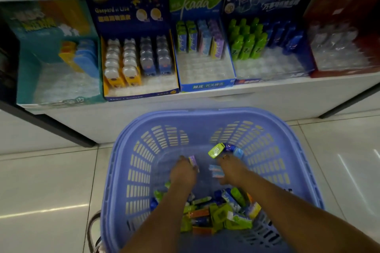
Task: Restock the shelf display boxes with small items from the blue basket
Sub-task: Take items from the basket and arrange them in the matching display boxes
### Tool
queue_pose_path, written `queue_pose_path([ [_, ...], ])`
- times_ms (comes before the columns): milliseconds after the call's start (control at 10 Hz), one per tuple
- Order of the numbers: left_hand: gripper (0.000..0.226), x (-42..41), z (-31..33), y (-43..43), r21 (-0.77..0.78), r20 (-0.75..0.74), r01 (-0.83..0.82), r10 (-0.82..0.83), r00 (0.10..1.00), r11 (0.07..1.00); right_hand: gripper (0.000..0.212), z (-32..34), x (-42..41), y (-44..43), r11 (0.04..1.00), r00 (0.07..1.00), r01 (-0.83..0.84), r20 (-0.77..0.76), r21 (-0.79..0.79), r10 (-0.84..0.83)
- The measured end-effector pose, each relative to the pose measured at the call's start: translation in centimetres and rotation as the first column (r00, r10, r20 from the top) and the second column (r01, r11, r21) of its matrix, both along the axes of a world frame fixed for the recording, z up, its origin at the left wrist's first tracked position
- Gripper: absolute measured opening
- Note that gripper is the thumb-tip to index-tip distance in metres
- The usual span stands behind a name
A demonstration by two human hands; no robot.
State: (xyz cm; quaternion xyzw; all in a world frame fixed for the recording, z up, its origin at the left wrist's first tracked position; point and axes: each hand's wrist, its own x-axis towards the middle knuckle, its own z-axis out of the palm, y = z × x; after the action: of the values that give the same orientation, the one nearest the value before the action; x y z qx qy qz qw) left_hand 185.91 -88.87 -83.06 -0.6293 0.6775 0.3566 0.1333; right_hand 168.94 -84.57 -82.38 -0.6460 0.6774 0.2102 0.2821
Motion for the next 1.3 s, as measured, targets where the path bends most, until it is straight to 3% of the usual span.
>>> queue_pose_path([
  [100,0.068,-0.9,-0.6,-0.6,-0.038,-0.018,-0.071,0.071,0.997,0.997,0.048,2.1,-0.1,-0.1,0.978,0.95,0.206,0.244,-0.026,-0.193],
  [200,0.051,-1.3,-1.4,-0.9,-0.048,-0.024,-0.047,0.046,0.999,0.998,0.029,4.4,-0.6,0.0,0.914,0.819,0.397,0.482,-0.085,-0.311],
  [400,0.034,-1.1,1.3,-1.3,0.123,-0.126,-0.412,0.425,0.896,0.903,0.035,8.4,-0.5,-0.8,0.779,0.699,0.6,0.592,-0.181,-0.401],
  [500,0.028,-2.3,4.3,-1.1,0.756,-0.331,-0.408,0.836,0.438,0.513,0.038,9.9,-0.3,-1.1,0.729,0.692,0.642,0.589,-0.237,-0.417],
  [600,0.052,-2.9,7.9,-2.2,0.836,-0.486,-0.153,0.839,0.244,0.528,0.038,11.4,-0.1,-0.9,0.686,0.698,0.659,0.588,-0.307,-0.408],
  [700,0.045,-3.2,12.1,-2.4,0.732,-0.645,-0.058,0.719,0.258,0.678,0.035,12.8,0.5,-0.8,0.656,0.722,0.661,0.547,-0.365,-0.423],
  [800,0.017,-3.1,15.3,-2.4,0.535,-0.762,-0.131,0.544,0.351,0.835,0.036,14.9,1.2,-0.6,0.636,0.725,0.657,0.57,-0.404,-0.386],
  [900,0.03,-2.0,17.7,-1.5,0.341,-0.809,-0.261,0.423,0.407,0.903,0.03,17.4,2.3,-0.3,0.674,0.677,0.641,0.685,-0.368,-0.27],
  [1000,0.033,0.4,19.8,-1.0,0.285,-0.831,-0.327,0.402,0.384,0.901,0.024,19.6,3.3,-0.1,0.724,0.653,0.59,0.738,-0.356,-0.168],
  [1100,0.023,2.3,21.5,-1.0,0.262,-0.847,-0.326,0.379,0.373,0.908,0.018,21.4,4.0,-1.2,0.699,0.765,0.509,0.636,-0.502,-0.101],
  [1200,0.027,3.0,23.0,-1.3,0.266,-0.878,-0.387,0.387,0.28,0.883,0.017,23.5,4.2,-3.2,0.672,0.725,0.552,0.682,-0.494,-0.096],
  [1300,0.024,3.4,23.6,-1.5,0.326,-0.903,-0.421,0.41,0.127,0.847,0.027,25.7,2.8,-6.3,0.577,0.731,0.577,0.68,-0.578,-0.049],
])
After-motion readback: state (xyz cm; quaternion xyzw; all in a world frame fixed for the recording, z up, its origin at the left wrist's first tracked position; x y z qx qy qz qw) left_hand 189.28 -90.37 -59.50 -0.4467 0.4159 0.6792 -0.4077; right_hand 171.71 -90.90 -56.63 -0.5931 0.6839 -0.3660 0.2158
